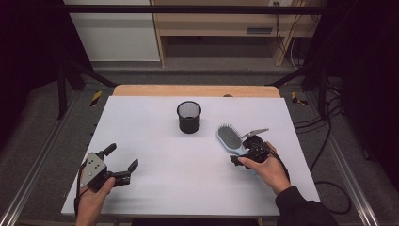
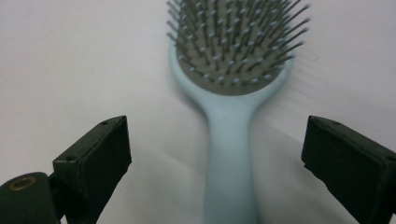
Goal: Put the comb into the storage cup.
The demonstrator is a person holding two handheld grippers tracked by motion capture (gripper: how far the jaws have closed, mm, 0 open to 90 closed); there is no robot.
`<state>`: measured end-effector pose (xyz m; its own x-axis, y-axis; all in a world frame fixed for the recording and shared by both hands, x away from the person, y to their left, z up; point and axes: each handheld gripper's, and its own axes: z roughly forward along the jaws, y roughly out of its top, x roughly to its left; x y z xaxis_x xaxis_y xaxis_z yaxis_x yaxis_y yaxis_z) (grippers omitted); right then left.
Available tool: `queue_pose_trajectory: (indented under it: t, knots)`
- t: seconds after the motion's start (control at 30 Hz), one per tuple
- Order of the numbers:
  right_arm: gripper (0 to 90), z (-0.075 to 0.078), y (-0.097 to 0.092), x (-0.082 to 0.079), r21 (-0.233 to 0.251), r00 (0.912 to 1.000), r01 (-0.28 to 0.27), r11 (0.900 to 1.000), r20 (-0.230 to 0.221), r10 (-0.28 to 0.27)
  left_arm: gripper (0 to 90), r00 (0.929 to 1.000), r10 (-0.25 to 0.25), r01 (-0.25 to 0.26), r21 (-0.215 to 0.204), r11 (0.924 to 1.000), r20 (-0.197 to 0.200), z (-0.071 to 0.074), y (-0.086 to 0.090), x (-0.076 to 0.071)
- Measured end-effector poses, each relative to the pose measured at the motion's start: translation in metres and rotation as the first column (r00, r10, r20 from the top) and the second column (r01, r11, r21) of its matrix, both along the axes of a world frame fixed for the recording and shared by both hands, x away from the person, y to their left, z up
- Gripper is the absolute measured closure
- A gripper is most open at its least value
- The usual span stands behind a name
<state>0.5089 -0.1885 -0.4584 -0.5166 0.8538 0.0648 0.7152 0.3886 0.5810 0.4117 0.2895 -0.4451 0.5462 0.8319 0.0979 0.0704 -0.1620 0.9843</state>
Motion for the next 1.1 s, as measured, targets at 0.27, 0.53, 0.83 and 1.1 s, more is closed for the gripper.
queue_pose_trajectory:
  t: [0.27, 0.53, 0.83, 1.1]
  knots:
    - [7.3, -0.0043, 0.0076, -0.0006, -0.029, 0.9990, -0.040, 0.9988, -0.021, 0.039, 3.3, 1.0000, -0.001, 0.001, -0.001, 1.0000, -0.001, 0.0000, 0.0000, 0.0001]
    - [17.7, -0.0042, 0.0087, 0.0010, -0.048, 0.9995, -0.030, 0.9984, -0.014, 0.030, 3.3, 1.0000, 0.000, 0.000, -0.002, 1.0000, 0.000, 0.0002, 0.0004, 0.0000]
    - [45.2, -0.0033, 0.0054, 0.0025, -0.061, 0.9998, -0.016, 0.9980, -0.015, 0.015, 3.3, 1.0000, 0.000, 0.000, -0.002, 1.0000, 0.000, 0.0003, 0.0005, 0.0000]
    - [57.1, -0.0039, 0.0049, 0.0035, -0.077, 1.0000, -0.005, 0.9970, -0.003, 0.005, 3.3, 1.0000, -0.001, 0.001, -0.001, 1.0000, -0.001, 0.0002, 0.0001, -0.0001]
